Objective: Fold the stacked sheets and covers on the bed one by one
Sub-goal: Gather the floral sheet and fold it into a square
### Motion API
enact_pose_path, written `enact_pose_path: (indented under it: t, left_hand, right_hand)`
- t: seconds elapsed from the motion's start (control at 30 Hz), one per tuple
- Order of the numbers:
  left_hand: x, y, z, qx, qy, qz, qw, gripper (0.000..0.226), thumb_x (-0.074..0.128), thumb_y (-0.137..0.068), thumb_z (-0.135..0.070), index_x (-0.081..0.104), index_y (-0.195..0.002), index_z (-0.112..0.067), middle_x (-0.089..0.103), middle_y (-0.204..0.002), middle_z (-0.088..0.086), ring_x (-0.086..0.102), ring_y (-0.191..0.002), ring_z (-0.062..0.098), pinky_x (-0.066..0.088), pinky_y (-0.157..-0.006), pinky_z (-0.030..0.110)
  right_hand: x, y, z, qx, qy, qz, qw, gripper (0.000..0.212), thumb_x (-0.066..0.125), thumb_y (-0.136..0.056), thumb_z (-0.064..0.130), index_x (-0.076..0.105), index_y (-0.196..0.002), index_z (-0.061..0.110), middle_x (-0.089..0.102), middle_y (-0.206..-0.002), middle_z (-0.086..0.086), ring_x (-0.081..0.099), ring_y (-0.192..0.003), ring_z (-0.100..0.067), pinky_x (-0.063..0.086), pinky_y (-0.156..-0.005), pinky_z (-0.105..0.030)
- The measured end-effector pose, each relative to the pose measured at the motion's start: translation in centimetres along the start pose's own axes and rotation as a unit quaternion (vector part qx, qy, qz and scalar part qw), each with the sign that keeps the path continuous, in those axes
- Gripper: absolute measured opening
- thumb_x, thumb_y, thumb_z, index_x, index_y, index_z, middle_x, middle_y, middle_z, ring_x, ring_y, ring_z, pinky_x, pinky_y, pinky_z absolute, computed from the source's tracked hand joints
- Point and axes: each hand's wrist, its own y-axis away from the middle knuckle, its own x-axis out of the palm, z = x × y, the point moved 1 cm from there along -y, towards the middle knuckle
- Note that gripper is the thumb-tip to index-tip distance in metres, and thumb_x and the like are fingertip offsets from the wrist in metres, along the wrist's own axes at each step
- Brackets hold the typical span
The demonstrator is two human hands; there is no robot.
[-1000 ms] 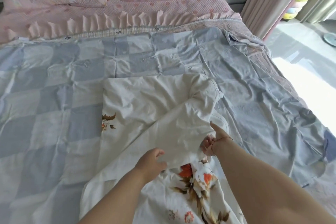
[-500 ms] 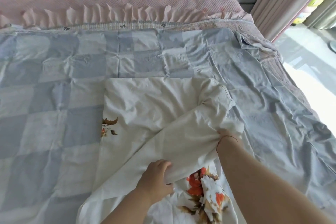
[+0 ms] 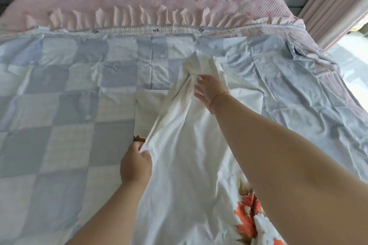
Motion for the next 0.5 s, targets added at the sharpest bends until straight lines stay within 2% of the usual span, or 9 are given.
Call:
enact_pose_path:
  t: [0.07,0.1,0.17,0.2,0.27,0.33,0.4,0.47,0.5]
  left_hand:
    - [-0.2,-1.9,1.5,-0.058,-0.021,0.01,0.998,0.024,0.05,-0.084,-0.001,0.056,-0.107,-0.008,0.063,-0.099,0.012,0.057,-0.091,0.034,0.041,-0.072,0.034]
    - [0.0,-2.4,2.1,-0.074,-0.032,0.022,0.997,0.027,0.051,-0.081,0.001,0.055,-0.106,-0.007,0.061,-0.099,0.012,0.056,-0.09,0.033,0.042,-0.072,0.034]
    - [0.6,-2.6,2.7,-0.081,-0.049,0.037,0.995,0.032,0.056,-0.076,-0.001,0.053,-0.107,-0.004,0.059,-0.104,0.015,0.057,-0.093,0.036,0.046,-0.074,0.036]
    - [1.1,-2.5,2.7,-0.087,-0.062,0.044,0.993,0.037,0.061,-0.075,-0.006,0.053,-0.111,-0.003,0.057,-0.109,0.017,0.056,-0.098,0.037,0.047,-0.077,0.037]
    - [2.0,-2.3,2.8,-0.116,-0.093,0.06,0.987,0.055,0.068,-0.077,-0.021,0.047,-0.124,-0.001,0.051,-0.12,0.019,0.051,-0.111,0.039,0.045,-0.086,0.042]
    - [2.6,-2.4,2.9,-0.163,-0.112,0.072,0.978,0.071,0.07,-0.079,-0.035,0.04,-0.13,0.003,0.047,-0.128,0.021,0.046,-0.119,0.04,0.043,-0.09,0.044]
    - [3.1,-2.9,3.6,-0.189,-0.114,0.074,0.973,0.078,0.071,-0.079,-0.045,0.039,-0.129,0.005,0.047,-0.128,0.022,0.047,-0.119,0.04,0.043,-0.09,0.044]
    - [3.6,-3.3,4.1,-0.197,-0.059,0.085,0.975,0.074,0.072,-0.079,-0.046,0.043,-0.125,0.004,0.053,-0.121,0.019,0.053,-0.112,0.039,0.045,-0.084,0.042]
    - [3.9,-3.3,4.3,-0.198,-0.014,0.097,0.975,0.068,0.072,-0.08,-0.044,0.046,-0.122,0.003,0.057,-0.114,0.017,0.057,-0.107,0.038,0.046,-0.079,0.038]
  right_hand:
    - [-0.6,-0.4,-2.3,-0.039,0.108,-0.01,0.993,0.019,0.057,-0.093,0.016,0.06,-0.111,0.019,0.058,-0.105,0.001,0.058,-0.096,-0.018,0.051,-0.094,-0.042]
    - [-1.4,-0.3,-3.6,-0.055,0.154,-0.032,0.986,0.019,0.058,-0.092,0.017,0.061,-0.11,0.02,0.06,-0.106,0.003,0.058,-0.097,-0.018,0.051,-0.093,-0.039]
    - [-3.7,0.1,-6.3,-0.056,0.238,-0.088,0.966,0.02,0.056,-0.091,0.016,0.063,-0.109,0.02,0.061,-0.104,0.005,0.057,-0.094,-0.015,0.048,-0.076,-0.022]
    - [-5.2,0.2,-7.5,-0.05,0.284,-0.132,0.948,0.023,0.054,-0.09,0.014,0.063,-0.11,0.018,0.062,-0.107,0.002,0.057,-0.095,-0.017,0.045,-0.072,-0.019]
    - [-8.4,0.6,-9.3,-0.036,0.34,-0.242,0.908,0.03,0.054,-0.084,0.013,0.06,-0.114,0.016,0.059,-0.119,-0.006,0.054,-0.11,-0.025,0.043,-0.086,-0.025]
    - [-11.4,0.7,-10.5,0.027,0.349,-0.334,0.875,0.044,0.062,-0.081,0.024,0.05,-0.122,0.015,0.049,-0.129,-0.01,0.043,-0.123,-0.028,0.035,-0.101,-0.036]
    - [-13.7,0.5,-12.0,0.147,0.347,-0.34,0.861,0.075,0.071,-0.071,0.044,0.039,-0.131,0.011,0.042,-0.134,-0.012,0.039,-0.128,-0.029,0.035,-0.104,-0.041]
    - [-14.8,0.8,-13.3,0.226,0.267,-0.318,0.882,0.093,0.074,-0.057,0.054,0.04,-0.131,0.009,0.05,-0.126,-0.012,0.052,-0.115,-0.031,0.046,-0.095,-0.041]
    - [-15.1,1.1,-13.6,0.231,0.226,-0.296,0.899,0.088,0.075,-0.057,0.052,0.045,-0.127,0.007,0.057,-0.118,-0.012,0.059,-0.102,-0.031,0.051,-0.084,-0.037]
